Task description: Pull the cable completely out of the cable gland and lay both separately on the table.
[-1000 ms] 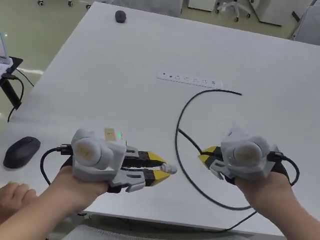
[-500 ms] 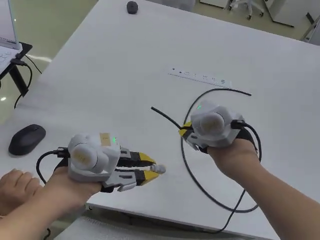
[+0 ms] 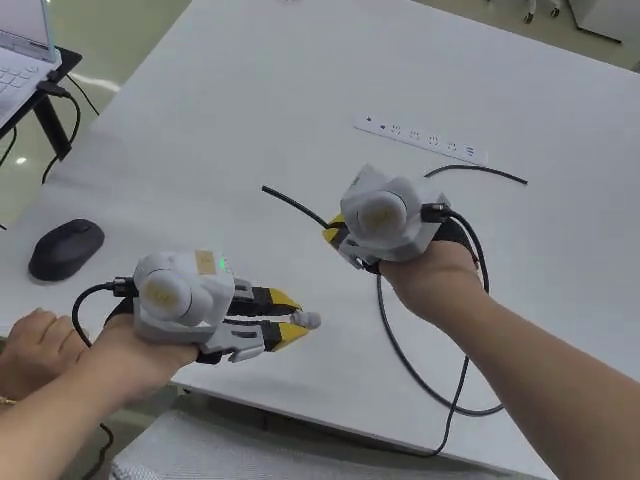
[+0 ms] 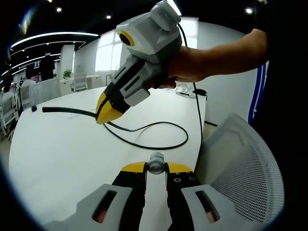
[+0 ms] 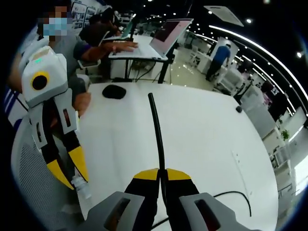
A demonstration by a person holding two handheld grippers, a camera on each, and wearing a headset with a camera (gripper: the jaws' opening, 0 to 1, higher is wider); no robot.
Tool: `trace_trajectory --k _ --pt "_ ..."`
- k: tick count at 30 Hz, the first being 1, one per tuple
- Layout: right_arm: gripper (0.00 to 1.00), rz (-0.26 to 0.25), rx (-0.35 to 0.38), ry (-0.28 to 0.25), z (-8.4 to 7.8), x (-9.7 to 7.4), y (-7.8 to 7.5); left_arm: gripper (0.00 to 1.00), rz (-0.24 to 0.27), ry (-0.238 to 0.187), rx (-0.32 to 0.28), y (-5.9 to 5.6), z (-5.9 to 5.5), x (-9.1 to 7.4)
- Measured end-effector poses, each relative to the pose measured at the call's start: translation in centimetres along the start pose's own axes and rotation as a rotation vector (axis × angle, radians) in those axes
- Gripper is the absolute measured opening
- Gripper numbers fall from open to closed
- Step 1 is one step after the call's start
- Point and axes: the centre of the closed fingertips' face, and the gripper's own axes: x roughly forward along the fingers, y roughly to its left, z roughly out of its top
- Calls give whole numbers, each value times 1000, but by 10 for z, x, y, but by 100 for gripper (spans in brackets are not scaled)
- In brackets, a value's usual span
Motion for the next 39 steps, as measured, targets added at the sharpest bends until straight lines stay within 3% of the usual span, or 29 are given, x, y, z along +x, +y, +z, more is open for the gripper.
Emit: trace_trajectory --k 3,8,10,16,19,25,30,33,39 --pt "0 32 -15 4 5 14 8 15 4 12 -14 4 -11 1" --pt "0 88 -99 54 -2 42 25 16 24 26 -47 15 -26 2" --pt "0 98 -96 60 -5 48 28 16 27 33 -57 18 -31 3" --pt "0 181 -90 98 -23 75 44 16 65 62 -97 32 -60 8" --pt "0 204 -58 118 -29 83 46 16 110 99 -106 43 -81 10" --pt "0 241 -73 143 -36 92 57 16 130 111 -112 48 -96 17" --pt "0 245 -34 132 -37 94 59 16 147 99 -112 52 -96 19" --pt "0 261 24 126 -39 95 62 16 170 123 -85 57 -102 19" --pt "0 261 -27 129 -43 98 67 16 173 131 -63 53 -96 19"
